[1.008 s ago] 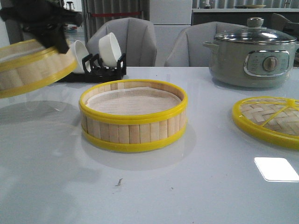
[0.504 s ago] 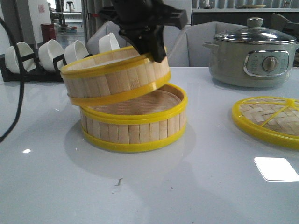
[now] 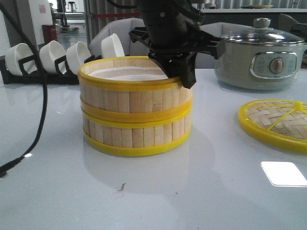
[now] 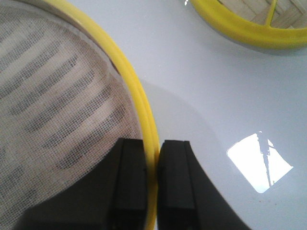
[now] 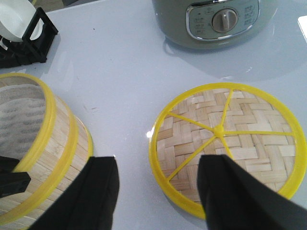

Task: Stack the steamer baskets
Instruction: 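Lift the basket and lower it onto the middle steamer basket, then open the left gripper and raise it away from the stack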

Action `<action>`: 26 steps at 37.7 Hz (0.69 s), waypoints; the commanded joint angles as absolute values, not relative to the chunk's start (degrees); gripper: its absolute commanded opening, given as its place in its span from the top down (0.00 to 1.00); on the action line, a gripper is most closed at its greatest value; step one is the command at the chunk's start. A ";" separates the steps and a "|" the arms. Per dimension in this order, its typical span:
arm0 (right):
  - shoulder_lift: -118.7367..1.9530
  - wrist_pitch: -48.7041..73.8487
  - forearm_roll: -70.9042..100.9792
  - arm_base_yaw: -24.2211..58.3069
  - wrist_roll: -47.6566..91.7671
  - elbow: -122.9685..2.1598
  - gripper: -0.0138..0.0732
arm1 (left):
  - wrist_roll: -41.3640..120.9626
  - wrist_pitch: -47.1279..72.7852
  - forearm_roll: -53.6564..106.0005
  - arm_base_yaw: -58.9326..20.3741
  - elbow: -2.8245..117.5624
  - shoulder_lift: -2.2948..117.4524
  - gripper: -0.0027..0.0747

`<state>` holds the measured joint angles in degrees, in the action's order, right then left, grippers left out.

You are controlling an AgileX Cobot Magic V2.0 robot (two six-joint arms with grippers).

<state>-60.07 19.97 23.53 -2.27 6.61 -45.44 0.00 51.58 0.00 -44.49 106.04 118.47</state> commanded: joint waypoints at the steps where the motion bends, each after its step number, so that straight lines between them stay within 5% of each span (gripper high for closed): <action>1: -59.27 16.34 23.72 -2.19 7.21 -47.54 0.29 | 0.00 47.96 0.46 -45.20 108.06 114.87 0.85; 15: -59.27 16.34 23.72 -2.19 7.21 -47.54 0.29 | 0.00 47.85 0.46 -45.20 108.06 115.09 0.81; 26: -59.27 16.34 23.72 -2.19 7.21 -47.54 0.29 | 0.00 47.23 0.46 -45.20 108.20 115.09 0.41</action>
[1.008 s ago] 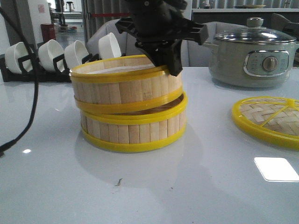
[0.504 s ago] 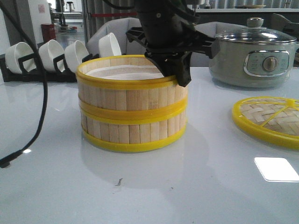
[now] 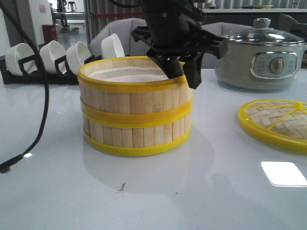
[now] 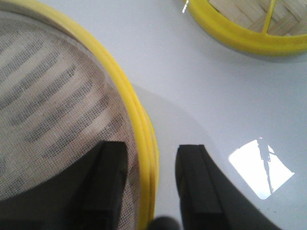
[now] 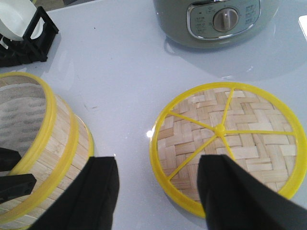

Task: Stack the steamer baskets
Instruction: 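Open the left gripper and raise it away from the stack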

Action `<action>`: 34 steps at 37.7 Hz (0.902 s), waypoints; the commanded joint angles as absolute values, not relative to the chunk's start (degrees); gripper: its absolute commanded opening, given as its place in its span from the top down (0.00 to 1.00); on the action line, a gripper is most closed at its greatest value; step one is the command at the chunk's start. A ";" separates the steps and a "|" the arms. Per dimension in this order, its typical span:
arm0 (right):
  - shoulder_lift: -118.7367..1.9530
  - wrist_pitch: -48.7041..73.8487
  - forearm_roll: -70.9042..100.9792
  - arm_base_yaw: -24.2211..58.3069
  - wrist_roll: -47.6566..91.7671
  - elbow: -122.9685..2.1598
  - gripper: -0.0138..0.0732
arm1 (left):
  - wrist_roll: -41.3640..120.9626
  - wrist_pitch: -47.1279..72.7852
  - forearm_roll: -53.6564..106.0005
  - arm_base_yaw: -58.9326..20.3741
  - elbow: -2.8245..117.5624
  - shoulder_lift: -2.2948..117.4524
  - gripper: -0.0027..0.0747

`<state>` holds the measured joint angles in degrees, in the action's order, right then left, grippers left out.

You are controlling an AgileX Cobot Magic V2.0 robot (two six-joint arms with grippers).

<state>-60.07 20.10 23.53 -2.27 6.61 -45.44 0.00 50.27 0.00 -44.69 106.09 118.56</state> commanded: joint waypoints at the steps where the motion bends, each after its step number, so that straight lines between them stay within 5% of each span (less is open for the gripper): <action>1: -59.27 16.34 23.72 -2.19 7.21 -47.54 0.29 | 0.00 47.23 0.46 -45.20 108.18 115.09 0.40; 28: -59.27 16.89 23.72 -2.19 7.21 -47.54 0.29 | 0.00 51.42 0.00 -45.20 121.73 114.99 0.40; 32: -59.27 17.05 23.72 -2.19 7.21 -47.54 0.29 | 0.00 53.30 -2.10 -45.09 125.08 114.99 0.53; 34: -59.27 17.18 23.72 -2.19 7.21 -47.54 0.29 | 0.00 54.14 -3.99 -44.98 126.25 114.84 0.68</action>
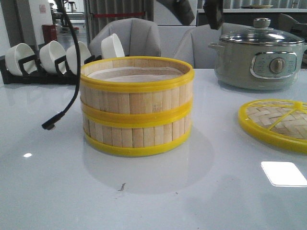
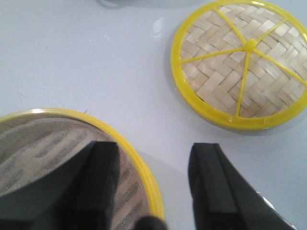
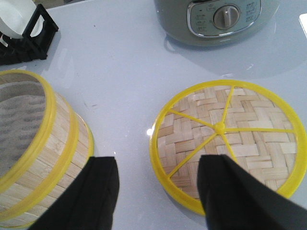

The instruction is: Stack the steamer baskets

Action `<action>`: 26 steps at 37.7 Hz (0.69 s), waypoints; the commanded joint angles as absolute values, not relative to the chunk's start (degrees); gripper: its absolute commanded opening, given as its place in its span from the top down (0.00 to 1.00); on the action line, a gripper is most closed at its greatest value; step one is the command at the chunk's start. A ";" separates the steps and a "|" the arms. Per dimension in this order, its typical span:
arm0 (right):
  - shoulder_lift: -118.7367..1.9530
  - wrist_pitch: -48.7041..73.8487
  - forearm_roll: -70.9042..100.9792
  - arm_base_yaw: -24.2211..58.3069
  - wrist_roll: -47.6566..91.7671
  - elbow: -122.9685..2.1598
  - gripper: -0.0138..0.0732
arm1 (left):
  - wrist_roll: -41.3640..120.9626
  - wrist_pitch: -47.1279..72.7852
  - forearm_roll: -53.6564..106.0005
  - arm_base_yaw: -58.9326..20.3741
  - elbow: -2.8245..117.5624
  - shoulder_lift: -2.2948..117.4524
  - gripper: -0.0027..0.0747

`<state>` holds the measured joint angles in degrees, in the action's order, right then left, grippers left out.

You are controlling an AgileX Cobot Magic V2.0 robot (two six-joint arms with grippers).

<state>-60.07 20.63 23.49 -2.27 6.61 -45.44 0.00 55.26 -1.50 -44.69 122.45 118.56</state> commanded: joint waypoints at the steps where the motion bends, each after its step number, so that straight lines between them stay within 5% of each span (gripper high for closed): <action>1: -59.27 17.18 23.72 -2.19 7.21 -47.54 0.29 | 0.00 54.30 -4.80 -44.98 126.61 114.62 0.79; 2: -59.27 17.18 23.72 -2.19 7.21 -47.54 0.29 | 0.00 54.30 -5.28 -44.59 126.88 114.31 0.88; 5: -59.27 17.35 23.72 -2.19 7.21 -47.54 0.29 | 0.00 53.29 -4.41 -43.02 128.02 113.26 0.82; 26: -59.33 18.10 23.72 -2.19 7.21 -47.54 0.29 | 0.00 51.81 5.76 -20.63 124.63 95.55 0.84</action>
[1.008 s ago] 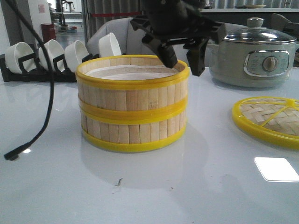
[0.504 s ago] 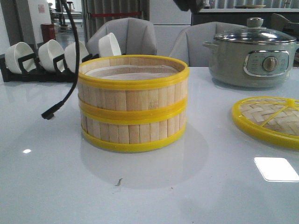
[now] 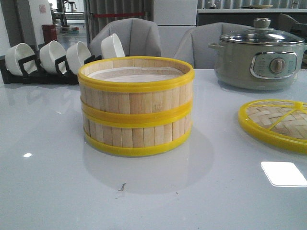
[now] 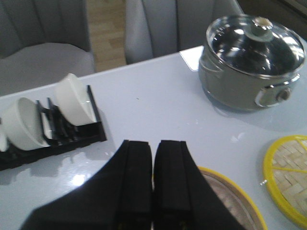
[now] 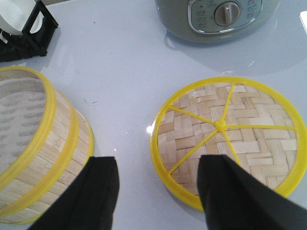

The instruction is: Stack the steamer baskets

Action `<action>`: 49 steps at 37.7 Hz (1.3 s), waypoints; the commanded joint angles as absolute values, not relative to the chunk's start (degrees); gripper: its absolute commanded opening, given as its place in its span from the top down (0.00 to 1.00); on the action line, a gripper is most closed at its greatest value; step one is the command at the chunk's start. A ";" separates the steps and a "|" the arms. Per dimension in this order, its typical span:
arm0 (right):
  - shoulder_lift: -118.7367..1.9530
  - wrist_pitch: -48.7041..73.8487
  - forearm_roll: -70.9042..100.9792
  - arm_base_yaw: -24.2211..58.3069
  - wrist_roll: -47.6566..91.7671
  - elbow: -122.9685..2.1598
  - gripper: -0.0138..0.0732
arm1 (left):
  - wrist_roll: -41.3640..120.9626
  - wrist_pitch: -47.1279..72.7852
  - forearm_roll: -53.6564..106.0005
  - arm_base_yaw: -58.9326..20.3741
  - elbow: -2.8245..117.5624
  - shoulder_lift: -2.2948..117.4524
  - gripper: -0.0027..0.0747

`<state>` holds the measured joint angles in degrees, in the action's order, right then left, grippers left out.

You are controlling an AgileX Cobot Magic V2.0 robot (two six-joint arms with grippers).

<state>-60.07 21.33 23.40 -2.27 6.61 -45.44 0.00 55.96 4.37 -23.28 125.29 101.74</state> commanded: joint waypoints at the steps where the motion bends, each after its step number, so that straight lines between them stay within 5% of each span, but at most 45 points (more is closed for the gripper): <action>1: -59.33 18.10 23.72 -2.19 7.21 -47.54 0.29 | 0.00 51.56 5.76 -19.87 123.73 94.22 0.84; 34: -59.33 18.52 23.72 4.32 7.21 -47.54 0.29 | 0.00 25.62 2.50 -15.42 57.91 35.43 0.84; 49: -59.33 18.46 23.72 4.37 7.21 -47.54 0.29 | 0.00 5.14 2.73 -15.42 30.86 25.53 0.84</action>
<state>-60.07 21.88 23.40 4.30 6.61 -45.44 0.00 17.19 2.38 -15.50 33.03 25.24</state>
